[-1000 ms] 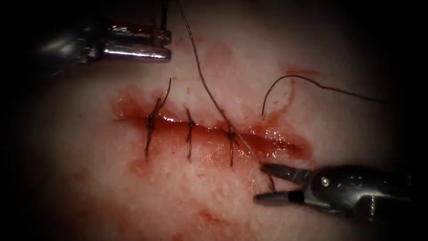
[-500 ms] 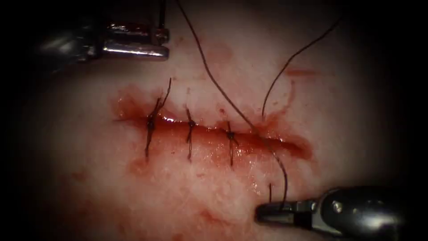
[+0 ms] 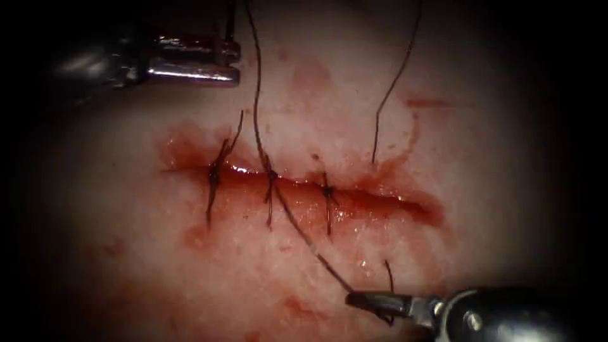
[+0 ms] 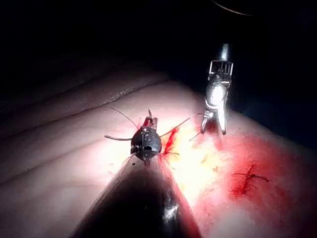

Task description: Wound Closure

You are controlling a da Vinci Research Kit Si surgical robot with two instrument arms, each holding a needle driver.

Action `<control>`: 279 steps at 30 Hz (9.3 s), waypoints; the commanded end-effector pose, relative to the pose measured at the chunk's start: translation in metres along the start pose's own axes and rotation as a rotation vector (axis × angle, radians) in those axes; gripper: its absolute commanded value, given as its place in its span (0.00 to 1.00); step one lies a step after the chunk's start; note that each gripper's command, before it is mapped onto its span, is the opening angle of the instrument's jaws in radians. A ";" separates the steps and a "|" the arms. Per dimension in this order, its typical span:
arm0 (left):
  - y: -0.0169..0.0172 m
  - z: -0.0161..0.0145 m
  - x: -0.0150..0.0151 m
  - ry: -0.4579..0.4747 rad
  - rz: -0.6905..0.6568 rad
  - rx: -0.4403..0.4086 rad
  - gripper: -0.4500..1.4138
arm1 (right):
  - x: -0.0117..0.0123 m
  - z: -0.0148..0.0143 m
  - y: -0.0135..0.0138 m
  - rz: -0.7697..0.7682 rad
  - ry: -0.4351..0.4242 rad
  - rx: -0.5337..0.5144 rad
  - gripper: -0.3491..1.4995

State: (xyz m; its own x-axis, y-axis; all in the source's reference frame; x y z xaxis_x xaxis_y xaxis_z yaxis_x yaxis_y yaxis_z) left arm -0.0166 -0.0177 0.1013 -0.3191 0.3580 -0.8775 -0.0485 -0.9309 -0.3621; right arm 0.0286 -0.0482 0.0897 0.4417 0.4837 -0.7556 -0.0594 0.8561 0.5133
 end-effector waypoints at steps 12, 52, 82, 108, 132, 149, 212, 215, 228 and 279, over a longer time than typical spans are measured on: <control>-0.0012 -0.0011 -0.0006 0.001 -0.005 -0.006 0.00 | -0.0049 -0.0004 0.0041 -0.091 -0.089 -0.137 0.87; -0.0013 -0.0005 -0.0017 -0.004 0.002 0.001 0.00 | -0.0012 0.0023 -0.0034 -0.075 -0.063 0.194 0.00; 0.0001 -0.0052 -0.0036 -0.002 0.027 -0.150 0.00 | -0.0049 -0.0006 0.0027 -0.219 -0.072 -0.077 0.85; 0.0005 -0.0036 -0.0047 -0.023 0.022 -0.156 0.00 | -0.0029 0.0006 -0.0007 -0.301 -0.143 0.075 0.00; 0.0006 -0.0034 -0.0050 -0.030 0.027 -0.164 0.00 | -0.0035 -0.0062 0.0037 -0.244 -0.108 -0.054 0.84; 0.0004 -0.0037 -0.0052 -0.028 0.023 -0.169 0.00 | -0.0072 -0.0092 0.0066 -0.139 -0.217 -0.095 0.94; 0.0017 -0.0022 -0.0049 -0.029 0.027 -0.194 0.00 | 0.0004 -0.0023 0.0186 0.369 0.396 -0.428 0.00; 0.0017 -0.0023 -0.0048 -0.027 0.026 -0.199 0.00 | 0.0006 -0.0021 0.0187 0.368 0.408 -0.422 0.00; 0.0016 -0.0029 -0.0088 -0.225 -0.120 -0.175 0.00 | 0.0015 -0.0016 0.0159 0.379 0.444 -0.461 0.93; -0.0044 0.0029 -0.0141 -0.117 -0.103 0.179 0.57 | -0.0004 -0.0038 0.0119 0.352 0.428 -0.391 0.95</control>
State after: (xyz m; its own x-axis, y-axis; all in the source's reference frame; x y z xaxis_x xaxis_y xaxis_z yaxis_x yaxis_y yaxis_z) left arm -0.0142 -0.0190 0.1162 -0.4113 0.4529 -0.7911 -0.2542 -0.8904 -0.3776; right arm 0.0236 -0.0373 0.0942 -0.0509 0.7061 -0.7063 -0.4924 0.5976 0.6328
